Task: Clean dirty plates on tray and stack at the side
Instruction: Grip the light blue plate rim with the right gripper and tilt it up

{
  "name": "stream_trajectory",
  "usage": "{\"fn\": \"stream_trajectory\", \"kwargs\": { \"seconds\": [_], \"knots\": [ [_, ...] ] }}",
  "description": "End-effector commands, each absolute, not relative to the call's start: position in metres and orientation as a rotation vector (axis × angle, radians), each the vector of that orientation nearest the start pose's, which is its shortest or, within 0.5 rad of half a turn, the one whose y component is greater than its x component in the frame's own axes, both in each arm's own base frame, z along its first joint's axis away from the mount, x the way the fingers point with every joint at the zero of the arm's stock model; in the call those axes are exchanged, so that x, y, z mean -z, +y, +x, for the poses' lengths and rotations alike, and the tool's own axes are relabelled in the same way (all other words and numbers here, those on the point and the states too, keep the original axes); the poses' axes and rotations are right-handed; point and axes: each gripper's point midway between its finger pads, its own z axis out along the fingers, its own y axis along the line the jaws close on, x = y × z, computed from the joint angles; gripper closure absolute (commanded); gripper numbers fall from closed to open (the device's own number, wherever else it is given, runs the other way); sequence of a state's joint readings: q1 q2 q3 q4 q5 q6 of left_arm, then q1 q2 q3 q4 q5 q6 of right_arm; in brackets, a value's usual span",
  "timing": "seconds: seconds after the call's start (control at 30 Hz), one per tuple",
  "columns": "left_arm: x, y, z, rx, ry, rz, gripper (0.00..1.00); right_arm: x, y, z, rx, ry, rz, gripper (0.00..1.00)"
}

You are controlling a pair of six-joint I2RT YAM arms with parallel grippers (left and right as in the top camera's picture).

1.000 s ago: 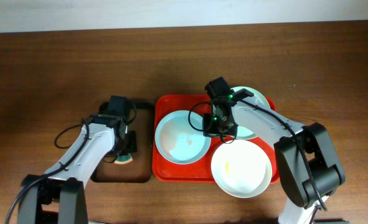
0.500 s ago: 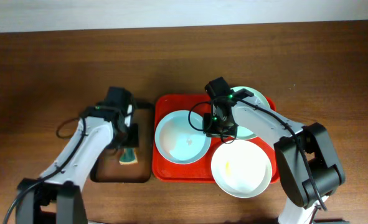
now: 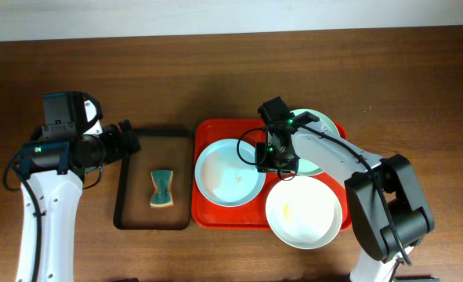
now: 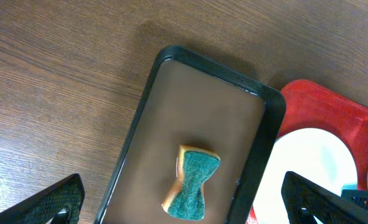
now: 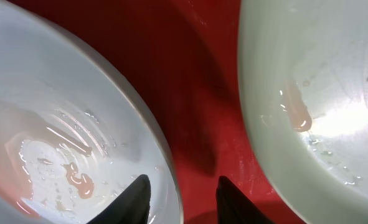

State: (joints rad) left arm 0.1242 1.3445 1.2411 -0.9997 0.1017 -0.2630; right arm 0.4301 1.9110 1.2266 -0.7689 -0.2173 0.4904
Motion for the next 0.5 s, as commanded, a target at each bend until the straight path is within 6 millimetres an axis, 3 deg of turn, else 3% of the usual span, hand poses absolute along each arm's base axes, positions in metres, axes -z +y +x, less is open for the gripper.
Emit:
{"fn": "stream_trajectory", "kwargs": {
  "seconds": [0.0, 0.23, 0.47],
  "knots": [
    [-0.1945, 0.0212, 0.3225, 0.203, 2.609, -0.494, 0.01, -0.0088, 0.1852, 0.3129, -0.360, 3.117, 0.059, 0.64],
    [-0.1945, 0.0212, 0.3225, 0.203, 2.609, -0.494, 0.01, -0.0033, 0.1830, 0.3136, -0.346, 3.104, 0.060, 0.66],
    [-0.1945, 0.0212, 0.3225, 0.203, 2.609, -0.494, 0.01, -0.0033, 0.1830, 0.3136, -0.346, 3.104, 0.059, 0.96]
  ]
}}
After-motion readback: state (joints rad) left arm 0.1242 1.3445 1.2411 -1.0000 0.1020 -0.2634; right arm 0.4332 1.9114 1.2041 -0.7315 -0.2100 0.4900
